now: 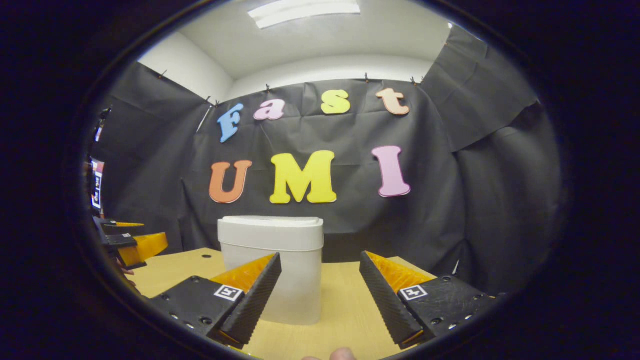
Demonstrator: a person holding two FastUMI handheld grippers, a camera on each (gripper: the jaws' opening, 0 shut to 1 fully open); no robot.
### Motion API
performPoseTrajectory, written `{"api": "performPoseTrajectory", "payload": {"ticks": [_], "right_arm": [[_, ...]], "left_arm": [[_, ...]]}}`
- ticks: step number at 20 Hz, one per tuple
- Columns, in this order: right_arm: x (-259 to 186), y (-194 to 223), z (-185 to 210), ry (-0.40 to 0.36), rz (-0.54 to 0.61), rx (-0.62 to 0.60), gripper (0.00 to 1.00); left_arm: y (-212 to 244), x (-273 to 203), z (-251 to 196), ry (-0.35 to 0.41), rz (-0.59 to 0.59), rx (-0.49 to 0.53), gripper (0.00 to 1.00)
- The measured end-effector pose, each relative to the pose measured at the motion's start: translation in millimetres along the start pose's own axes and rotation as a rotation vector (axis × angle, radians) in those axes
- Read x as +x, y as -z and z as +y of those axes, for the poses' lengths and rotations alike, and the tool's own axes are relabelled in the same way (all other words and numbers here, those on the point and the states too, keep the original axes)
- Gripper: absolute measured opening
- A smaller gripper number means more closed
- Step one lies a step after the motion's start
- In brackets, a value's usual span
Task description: Press the lid of the desktop garbage bin to open it, pick up the crumpled paper on the desktop and throw it into the bin, then pick up the pop can on the desktop and drop it into the bin, and finally close the garbage bin lid.
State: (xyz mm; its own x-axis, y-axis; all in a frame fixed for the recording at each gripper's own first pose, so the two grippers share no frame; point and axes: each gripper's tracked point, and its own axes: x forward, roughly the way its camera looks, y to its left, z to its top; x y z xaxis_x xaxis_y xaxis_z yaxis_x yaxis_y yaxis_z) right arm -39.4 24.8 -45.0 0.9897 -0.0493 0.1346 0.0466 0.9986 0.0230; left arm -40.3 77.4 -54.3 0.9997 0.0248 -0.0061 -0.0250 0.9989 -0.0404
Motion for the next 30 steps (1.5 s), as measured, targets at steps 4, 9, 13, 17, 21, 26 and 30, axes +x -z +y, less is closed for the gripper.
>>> {"api": "performPoseTrajectory", "payload": {"ticks": [4, 9, 13, 17, 21, 26, 30], "right_arm": [[0, 3, 6, -0.008, 0.009, -0.014, 0.96], [-2, 3, 11, -0.013, 0.013, -0.015, 0.98], [-1, 5, 13, -0.015, 0.016, -0.02, 0.98], [-1, 3, 14, -0.011, 0.013, -0.019, 0.98], [-2, 10, 14, -0.008, 0.036, -0.026, 0.98], [-1, 12, 15, -0.008, 0.045, -0.02, 0.98], [-1, 13, 20, -0.016, 0.044, -0.021, 0.96]], "left_arm": [[1, 0, 3, -0.005, 0.005, 0.0, 0.97], [1, -2, 3, -0.01, 0.005, -0.002, 0.97], [-1, -1, 5, -0.013, 0.001, -0.001, 0.98], [-2, -1, 6, -0.016, -0.003, -0.001, 0.97], [-1, -2, 6, -0.016, -0.001, -0.004, 0.98], [-4, -3, 7, -0.019, -0.007, -0.004, 0.97], [-1, -2, 8, -0.021, 0.003, 0.001, 0.97]]}}
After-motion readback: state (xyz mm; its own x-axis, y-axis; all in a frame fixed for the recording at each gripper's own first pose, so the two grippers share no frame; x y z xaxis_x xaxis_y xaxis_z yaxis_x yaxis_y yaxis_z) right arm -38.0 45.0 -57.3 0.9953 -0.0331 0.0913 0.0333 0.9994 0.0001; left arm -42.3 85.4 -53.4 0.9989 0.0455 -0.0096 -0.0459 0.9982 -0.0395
